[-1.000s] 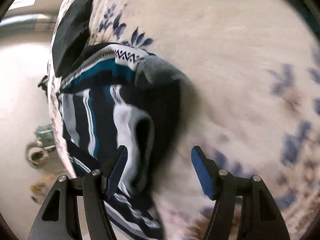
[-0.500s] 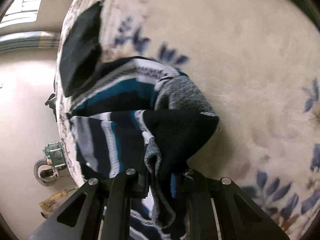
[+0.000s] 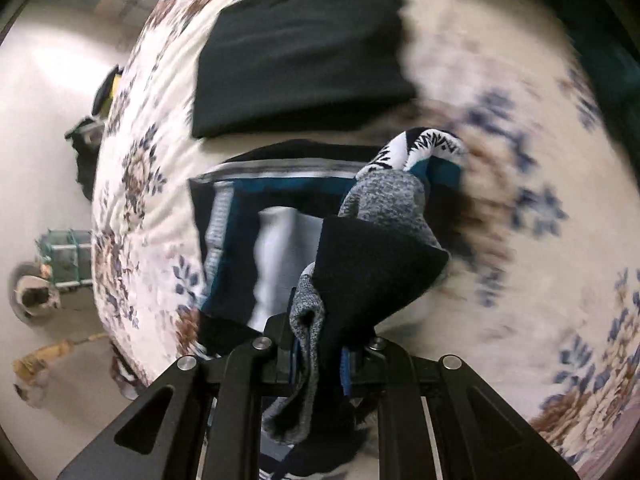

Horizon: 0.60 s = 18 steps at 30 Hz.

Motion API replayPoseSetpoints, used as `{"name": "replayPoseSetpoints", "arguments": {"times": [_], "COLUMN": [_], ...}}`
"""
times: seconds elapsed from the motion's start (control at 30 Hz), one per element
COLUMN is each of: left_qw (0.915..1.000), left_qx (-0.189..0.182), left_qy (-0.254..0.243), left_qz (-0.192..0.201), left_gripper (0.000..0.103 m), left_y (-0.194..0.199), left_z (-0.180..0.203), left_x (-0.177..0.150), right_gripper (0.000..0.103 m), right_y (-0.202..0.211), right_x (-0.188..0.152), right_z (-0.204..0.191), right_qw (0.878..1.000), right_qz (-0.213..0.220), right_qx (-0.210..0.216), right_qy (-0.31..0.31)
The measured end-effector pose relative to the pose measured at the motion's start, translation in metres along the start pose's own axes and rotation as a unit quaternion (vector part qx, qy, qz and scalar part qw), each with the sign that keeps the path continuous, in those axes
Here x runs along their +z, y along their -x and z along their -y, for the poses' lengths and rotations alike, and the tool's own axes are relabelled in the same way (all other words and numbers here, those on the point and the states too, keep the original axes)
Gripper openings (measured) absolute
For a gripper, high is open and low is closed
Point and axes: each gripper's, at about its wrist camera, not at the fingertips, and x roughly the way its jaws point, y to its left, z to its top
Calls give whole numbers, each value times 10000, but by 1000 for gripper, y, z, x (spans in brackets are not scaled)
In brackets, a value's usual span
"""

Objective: Fold small clothes

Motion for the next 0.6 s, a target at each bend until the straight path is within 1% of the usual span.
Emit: {"name": "replayPoseSetpoints", "arguments": {"times": [0.07, 0.2, 0.27, 0.33, 0.37, 0.4, 0.43, 0.47, 0.5, 0.57, 0.6], "left_qw": [9999, 9990, 9985, 9978, 9966, 9947, 9931, 9908, 9895, 9862, 9846], "left_qx": [-3, -7, 11, -29, -175, -343, -445, -547, -535, -526, -560], "left_qy": [109, 395, 475, 529, 592, 641, 677, 766, 841, 1110, 1231], "left_qz": [-74, -227, -284, -394, -554, -722, -842, -971, -1047, -1111, -1110], "left_gripper": [4, 4, 4, 4, 5, 7, 10, 14, 16, 22, 23], "left_y": [-8, -32, -43, -54, -63, -71, -76, -81, -81, -76, -72], "left_z": [-26, -85, -109, -125, -135, -142, -149, -159, -166, -191, -201], "left_x": [9, 31, 39, 42, 43, 43, 43, 41, 40, 32, 29], "right_gripper": [15, 15, 15, 15, 16, 22, 25, 41, 52, 54, 58], "right_y": [-24, -92, -121, -148, -155, -164, -170, -173, -175, -168, -159], "right_x": [10, 30, 36, 40, 40, 39, 39, 39, 36, 26, 15], "right_z": [-44, -121, -144, -161, -166, -172, -177, -181, -186, -192, -196], "right_qw": [9997, 9969, 9943, 9914, 9899, 9884, 9881, 9881, 9880, 9898, 9906], "right_qz": [-52, -290, -337, -422, -455, -509, -573, -641, -749, -841, -861], "right_qx": [-227, -704, -985, -1228, -1334, -1426, -1427, -1399, -1349, -1140, -1022], "right_qy": [112, 187, 241, 155, 139, 68, 24, 52, 115, 175, 302]}}
